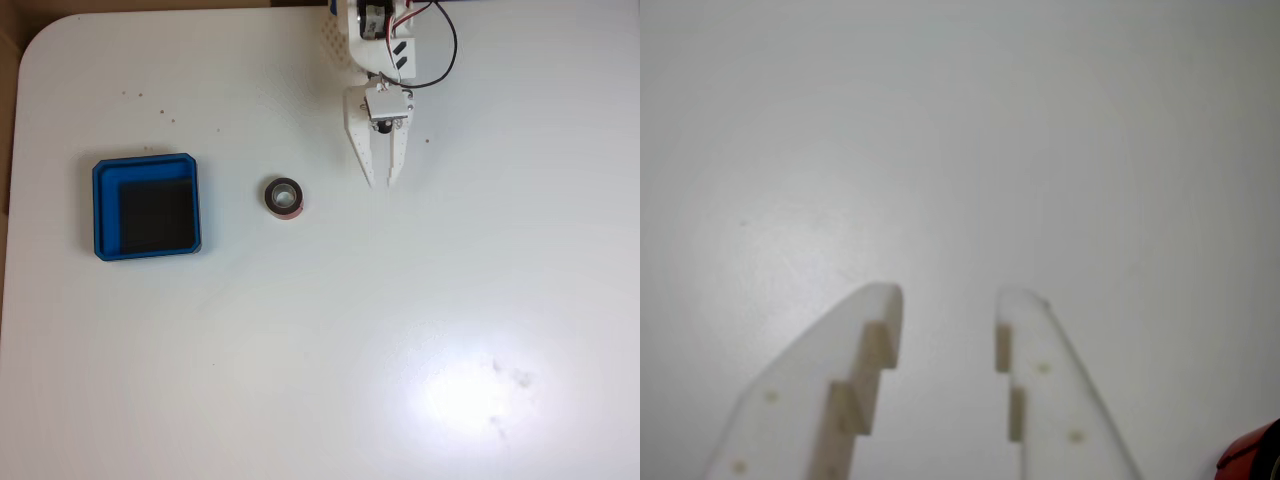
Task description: Pick the red roll and drop it in the blue box
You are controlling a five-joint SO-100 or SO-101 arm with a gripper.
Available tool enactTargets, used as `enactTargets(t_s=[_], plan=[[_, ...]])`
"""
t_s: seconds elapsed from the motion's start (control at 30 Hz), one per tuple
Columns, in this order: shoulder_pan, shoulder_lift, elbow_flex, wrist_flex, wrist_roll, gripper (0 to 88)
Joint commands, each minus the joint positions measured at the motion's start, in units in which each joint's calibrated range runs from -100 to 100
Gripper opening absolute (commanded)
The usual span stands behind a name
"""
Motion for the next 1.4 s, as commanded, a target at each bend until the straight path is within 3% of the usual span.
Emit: enactTargets(t_s=[0.0,0.17,1.03,1.37], plan=[[0.58,-0.15,0.81,-0.46,-0.06,2.7],[2.54,-0.15,0.81,-0.46,-0.15,2.7],[33.51,-0.07,0.81,-0.46,0.11,2.7],[34.88,0.01,0.81,0.53,-0.15,2.7]])
